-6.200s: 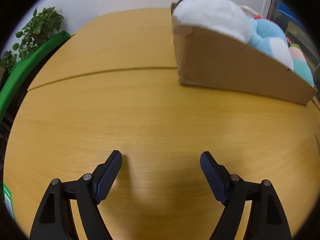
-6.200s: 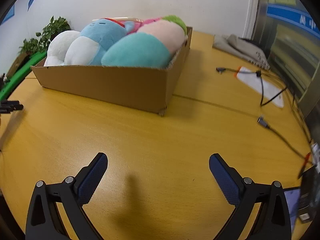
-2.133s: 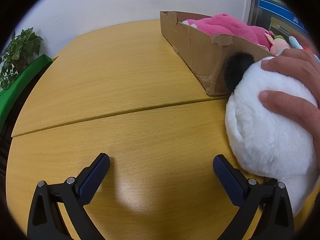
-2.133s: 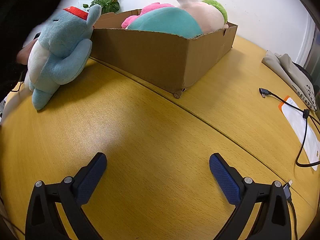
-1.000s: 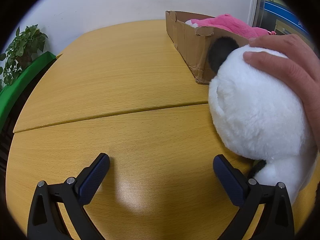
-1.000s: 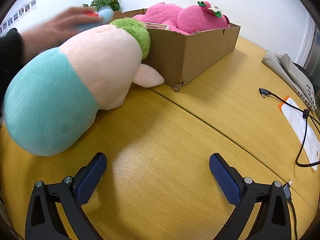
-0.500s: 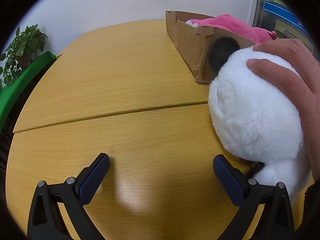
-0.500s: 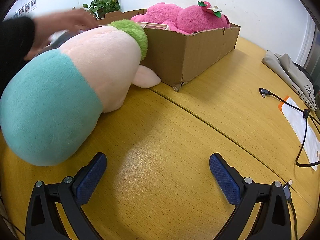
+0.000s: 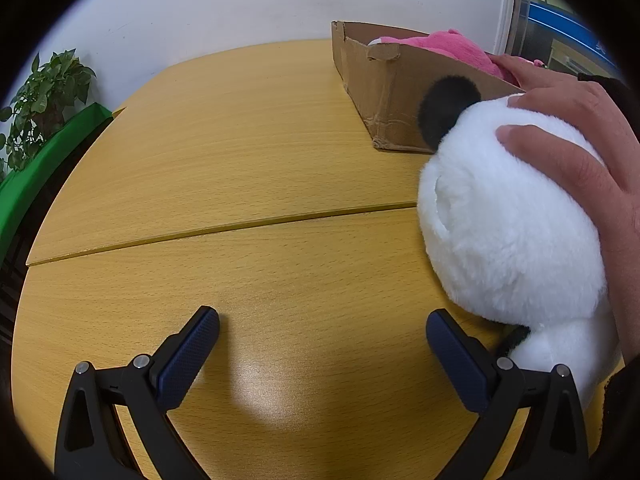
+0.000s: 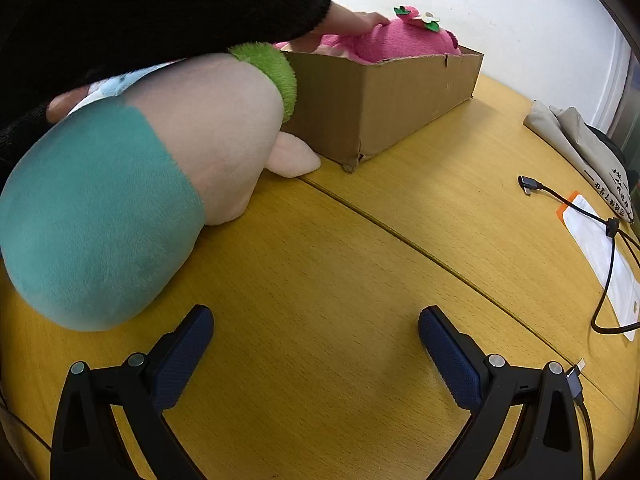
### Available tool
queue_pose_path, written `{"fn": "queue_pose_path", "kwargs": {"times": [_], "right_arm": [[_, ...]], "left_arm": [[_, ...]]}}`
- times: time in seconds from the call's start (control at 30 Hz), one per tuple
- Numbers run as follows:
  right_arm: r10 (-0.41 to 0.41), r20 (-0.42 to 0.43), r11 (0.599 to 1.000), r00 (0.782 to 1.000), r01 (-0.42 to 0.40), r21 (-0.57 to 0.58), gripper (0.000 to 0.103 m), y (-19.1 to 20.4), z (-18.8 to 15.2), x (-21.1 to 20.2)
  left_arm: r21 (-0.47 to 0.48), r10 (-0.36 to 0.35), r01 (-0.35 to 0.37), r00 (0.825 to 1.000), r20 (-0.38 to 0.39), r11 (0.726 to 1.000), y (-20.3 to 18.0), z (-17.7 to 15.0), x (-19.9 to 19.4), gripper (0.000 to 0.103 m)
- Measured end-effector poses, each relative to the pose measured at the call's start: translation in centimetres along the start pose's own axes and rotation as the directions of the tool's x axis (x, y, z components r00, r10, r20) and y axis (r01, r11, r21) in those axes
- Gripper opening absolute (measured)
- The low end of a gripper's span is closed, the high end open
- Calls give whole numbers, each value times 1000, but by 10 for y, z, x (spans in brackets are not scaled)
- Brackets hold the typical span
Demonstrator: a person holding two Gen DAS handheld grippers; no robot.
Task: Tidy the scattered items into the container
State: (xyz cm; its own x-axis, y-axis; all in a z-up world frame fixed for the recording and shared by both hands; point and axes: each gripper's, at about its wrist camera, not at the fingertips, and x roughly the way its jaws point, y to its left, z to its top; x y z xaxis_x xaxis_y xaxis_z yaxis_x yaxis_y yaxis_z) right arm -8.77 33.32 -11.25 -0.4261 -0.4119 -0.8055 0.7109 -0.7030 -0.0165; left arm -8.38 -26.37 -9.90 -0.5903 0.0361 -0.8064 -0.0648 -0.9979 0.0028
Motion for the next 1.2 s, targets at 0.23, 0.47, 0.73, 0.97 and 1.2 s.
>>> {"fn": "queue_pose_path", "kwargs": {"times": [0.23, 0.47, 0.73, 0.97, 1.2], "right_arm": [[0, 0, 1000, 1000, 0, 0, 103, 0, 0, 0], [0, 0, 1000, 1000, 0, 0, 103, -1, 0, 0], [1, 0, 1000, 1000, -1, -1, 103, -1, 0, 0], [1, 1, 1000, 1000, -1, -1, 103, -1, 0, 0], [1, 1, 1000, 1000, -1, -1, 103, -1, 1, 0]], "left_arm": [[-3, 1, -1, 1000, 0, 1000, 0, 0, 0, 103], [-5, 2, -2, 1000, 0, 1000, -1, -1, -1, 103], [-7, 2, -2, 1000, 0, 1000, -2, -1, -1, 103], [-31, 21, -21, 1000, 0, 999, -7, -3, -4, 103], [-31, 21, -21, 1000, -1, 999, -8, -3, -4, 103]]}}
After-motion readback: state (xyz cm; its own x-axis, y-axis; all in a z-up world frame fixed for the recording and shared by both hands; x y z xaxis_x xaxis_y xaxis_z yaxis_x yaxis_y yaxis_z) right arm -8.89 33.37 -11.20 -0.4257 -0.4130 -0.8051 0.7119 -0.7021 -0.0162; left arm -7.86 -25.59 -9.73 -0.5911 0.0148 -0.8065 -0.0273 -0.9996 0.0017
